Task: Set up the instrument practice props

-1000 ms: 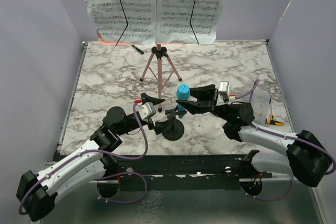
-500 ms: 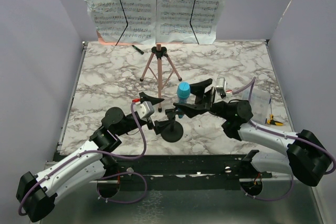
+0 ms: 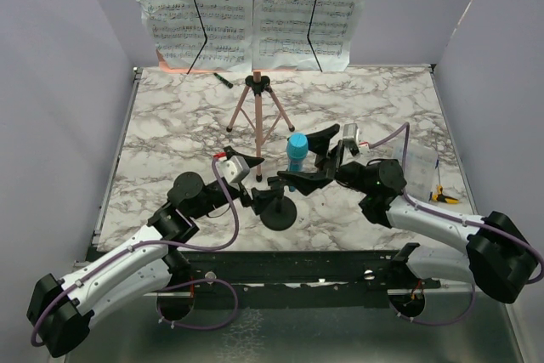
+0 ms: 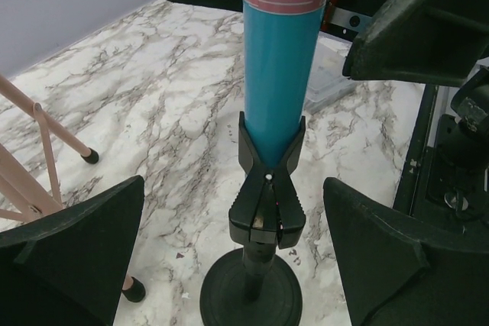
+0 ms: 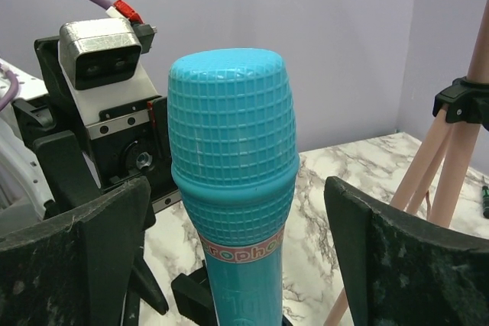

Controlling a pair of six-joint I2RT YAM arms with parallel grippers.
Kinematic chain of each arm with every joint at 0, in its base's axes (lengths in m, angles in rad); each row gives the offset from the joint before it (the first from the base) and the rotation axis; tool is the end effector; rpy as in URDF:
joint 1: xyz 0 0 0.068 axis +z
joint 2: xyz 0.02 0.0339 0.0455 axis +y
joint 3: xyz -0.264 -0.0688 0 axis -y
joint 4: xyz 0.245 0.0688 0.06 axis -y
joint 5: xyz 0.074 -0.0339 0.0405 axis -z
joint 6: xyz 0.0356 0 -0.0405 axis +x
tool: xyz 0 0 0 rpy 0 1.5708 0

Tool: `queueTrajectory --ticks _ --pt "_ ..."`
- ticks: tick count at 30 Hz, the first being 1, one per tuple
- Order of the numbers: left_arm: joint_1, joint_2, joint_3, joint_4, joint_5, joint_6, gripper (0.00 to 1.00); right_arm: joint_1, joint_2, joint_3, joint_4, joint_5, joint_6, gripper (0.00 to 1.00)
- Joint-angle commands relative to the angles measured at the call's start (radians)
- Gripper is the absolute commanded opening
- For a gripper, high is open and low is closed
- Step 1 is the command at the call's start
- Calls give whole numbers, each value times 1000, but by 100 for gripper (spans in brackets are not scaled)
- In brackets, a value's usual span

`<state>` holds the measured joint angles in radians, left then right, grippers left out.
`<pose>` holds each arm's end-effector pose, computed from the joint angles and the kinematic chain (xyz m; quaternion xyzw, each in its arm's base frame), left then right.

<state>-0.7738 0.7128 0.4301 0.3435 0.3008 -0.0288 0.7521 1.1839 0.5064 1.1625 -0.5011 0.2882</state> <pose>0.1214 -0.1334 0.2820 0.3482 0.5914 -0.3758 0.6227 0.1650 0.1778 0.3002 -0.3217 0.4383 0.5234 0.6561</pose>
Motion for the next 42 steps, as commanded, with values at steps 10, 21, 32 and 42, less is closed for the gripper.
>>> queueTrajectory --ticks 10,21,32,42 --pt "35 16 14 99 -88 -144 99 6 -167 -26 -242 105 -96 100" --pt "175 -31 -34 194 -30 -275 99 -45 -401 -116 -554 187 -91 100" --pt "315 -57 -95 249 14 -408 99 -224 -564 -164 -856 184 -9 100" --pt "600 -73 -260 475 71 -683 99 -382 -557 -184 -997 152 31 100"
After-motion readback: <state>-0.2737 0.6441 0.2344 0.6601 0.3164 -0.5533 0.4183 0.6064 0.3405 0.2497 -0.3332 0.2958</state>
